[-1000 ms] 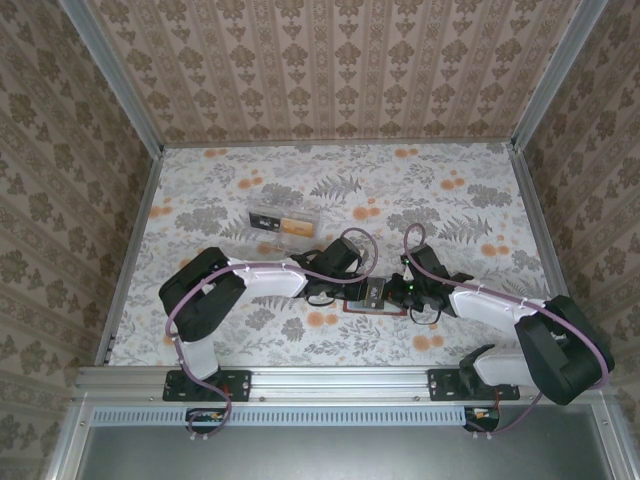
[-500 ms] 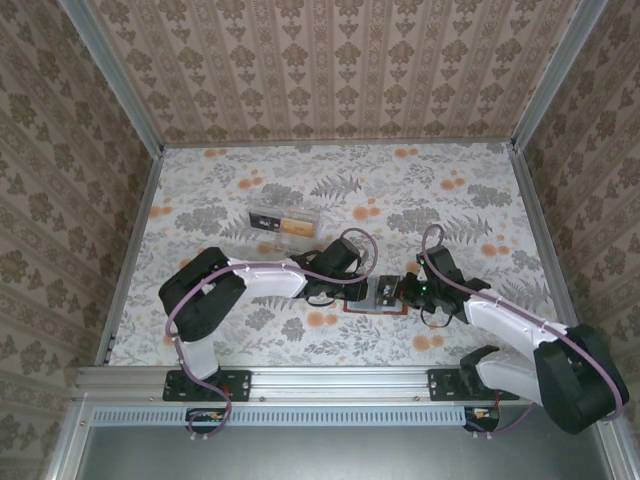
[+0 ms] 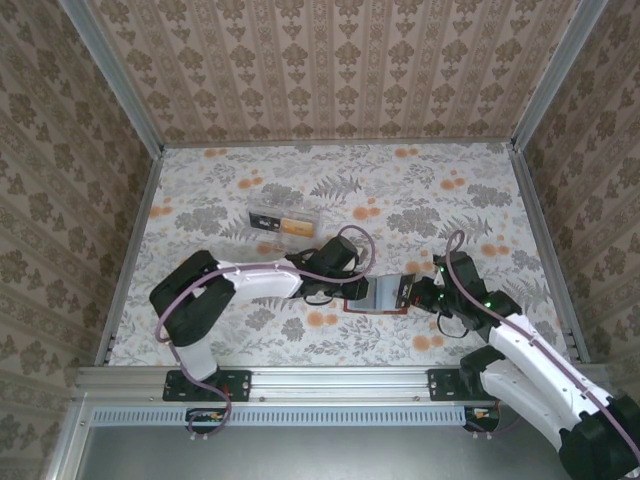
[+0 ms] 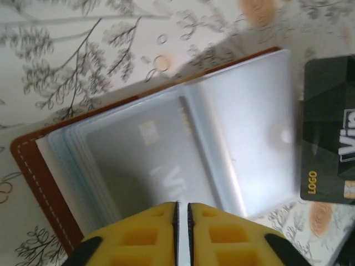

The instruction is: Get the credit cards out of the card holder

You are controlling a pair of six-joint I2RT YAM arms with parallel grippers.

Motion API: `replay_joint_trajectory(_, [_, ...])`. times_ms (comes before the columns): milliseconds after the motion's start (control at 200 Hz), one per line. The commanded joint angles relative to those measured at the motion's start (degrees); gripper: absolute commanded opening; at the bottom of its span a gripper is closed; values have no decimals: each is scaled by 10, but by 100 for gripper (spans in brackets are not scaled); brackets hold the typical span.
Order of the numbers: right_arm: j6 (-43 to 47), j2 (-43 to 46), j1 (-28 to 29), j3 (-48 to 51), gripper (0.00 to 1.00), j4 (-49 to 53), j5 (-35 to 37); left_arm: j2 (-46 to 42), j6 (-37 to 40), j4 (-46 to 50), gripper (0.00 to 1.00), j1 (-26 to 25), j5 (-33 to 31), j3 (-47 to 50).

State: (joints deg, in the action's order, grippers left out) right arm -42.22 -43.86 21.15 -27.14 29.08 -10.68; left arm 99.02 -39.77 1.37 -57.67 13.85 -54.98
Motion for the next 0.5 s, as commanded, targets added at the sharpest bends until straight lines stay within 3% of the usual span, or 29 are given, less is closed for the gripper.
replay_joint_trajectory(0, [45,-8,0,-50,0,46,3,-66,5,20,27,5,-28,8])
replay_joint_trajectory(190, [106,-67,32,-132,0,50,15,-202,-2,55,57,26,-109,59])
replay_joint_trajectory(340, [166,-155,103,-230,0,54,56,-343,-7,126,99,44,-202,105])
replay_joint_trajectory(495, [228,-268,167,-337,0,64,82,-499,-7,213,100,71,-266,146])
